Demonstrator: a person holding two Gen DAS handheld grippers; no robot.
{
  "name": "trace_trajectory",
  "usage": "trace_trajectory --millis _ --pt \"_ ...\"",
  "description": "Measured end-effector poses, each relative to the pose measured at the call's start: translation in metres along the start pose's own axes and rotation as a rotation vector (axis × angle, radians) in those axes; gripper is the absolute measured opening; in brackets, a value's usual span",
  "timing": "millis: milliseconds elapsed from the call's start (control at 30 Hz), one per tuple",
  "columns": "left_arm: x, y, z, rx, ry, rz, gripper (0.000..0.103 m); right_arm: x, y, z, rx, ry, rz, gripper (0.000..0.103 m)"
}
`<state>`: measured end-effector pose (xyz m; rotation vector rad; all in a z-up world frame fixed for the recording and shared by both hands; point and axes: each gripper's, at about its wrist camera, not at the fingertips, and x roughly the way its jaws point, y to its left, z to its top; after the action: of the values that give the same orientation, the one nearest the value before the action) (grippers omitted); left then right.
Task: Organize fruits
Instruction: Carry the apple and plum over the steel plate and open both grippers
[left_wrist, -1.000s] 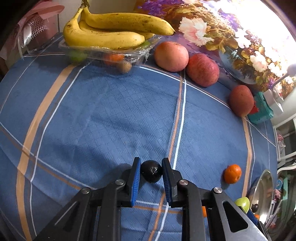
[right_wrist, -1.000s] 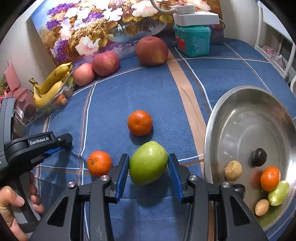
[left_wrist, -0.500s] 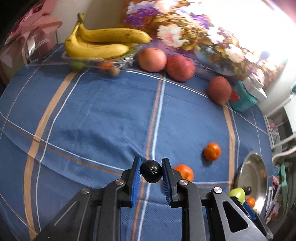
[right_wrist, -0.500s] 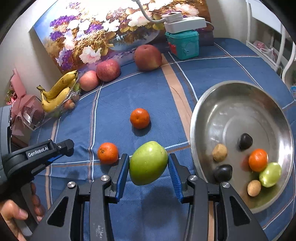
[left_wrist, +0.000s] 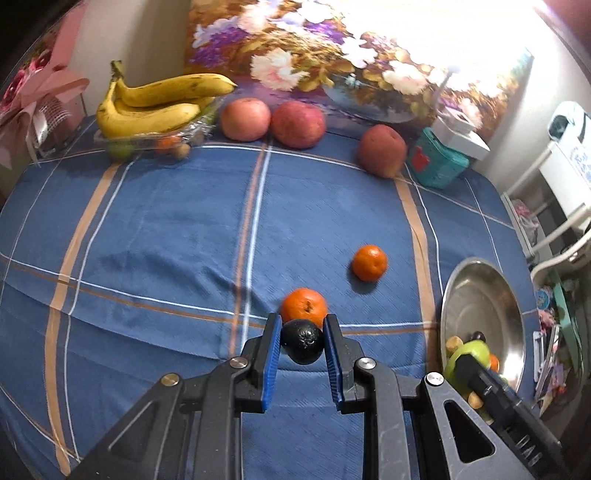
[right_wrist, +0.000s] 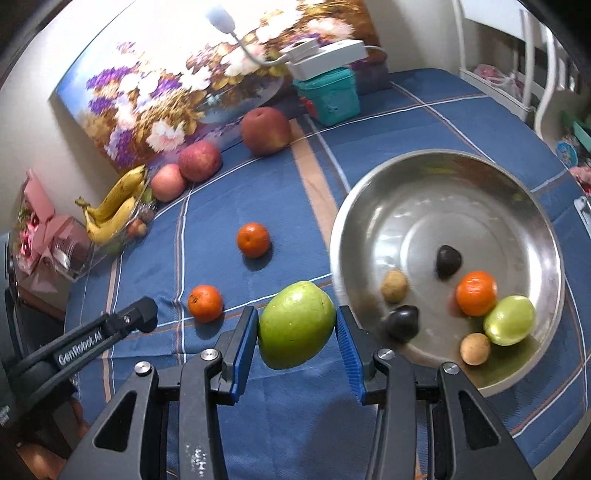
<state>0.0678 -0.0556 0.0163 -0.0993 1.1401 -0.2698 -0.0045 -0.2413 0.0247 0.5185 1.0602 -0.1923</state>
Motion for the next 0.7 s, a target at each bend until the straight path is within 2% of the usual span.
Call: trace_trajectory --millis 133,333,567,633,700 --pt "0.006 -0.01 -0.002 0.007 0.021 -0.035 0.025 -0.006 -0.02 0.008 0.067 -0.014 0.012 0.045" --pt "0.01 -0.036 -0.005 0.051 0.024 -0.1 0.025 -0.023 -0.056 0.02 0.165 -0.078 -0.023 0.045" --pt "0.018 -0.091 -0.023 0.159 0.026 -0.24 0.025 -0.037 -0.098 0.026 0.236 -0.142 -0.207 0.045" --pt "0.023 -0.111 -0.031 0.223 0.009 -0.252 0.025 -0.037 -0.105 0.026 0.24 -0.153 -0.27 0.045" --pt "0.026 -0.124 -0.037 0.263 -0.015 -0.248 0.025 -0.037 -0.111 0.026 0.243 -0.162 -0.292 0.045"
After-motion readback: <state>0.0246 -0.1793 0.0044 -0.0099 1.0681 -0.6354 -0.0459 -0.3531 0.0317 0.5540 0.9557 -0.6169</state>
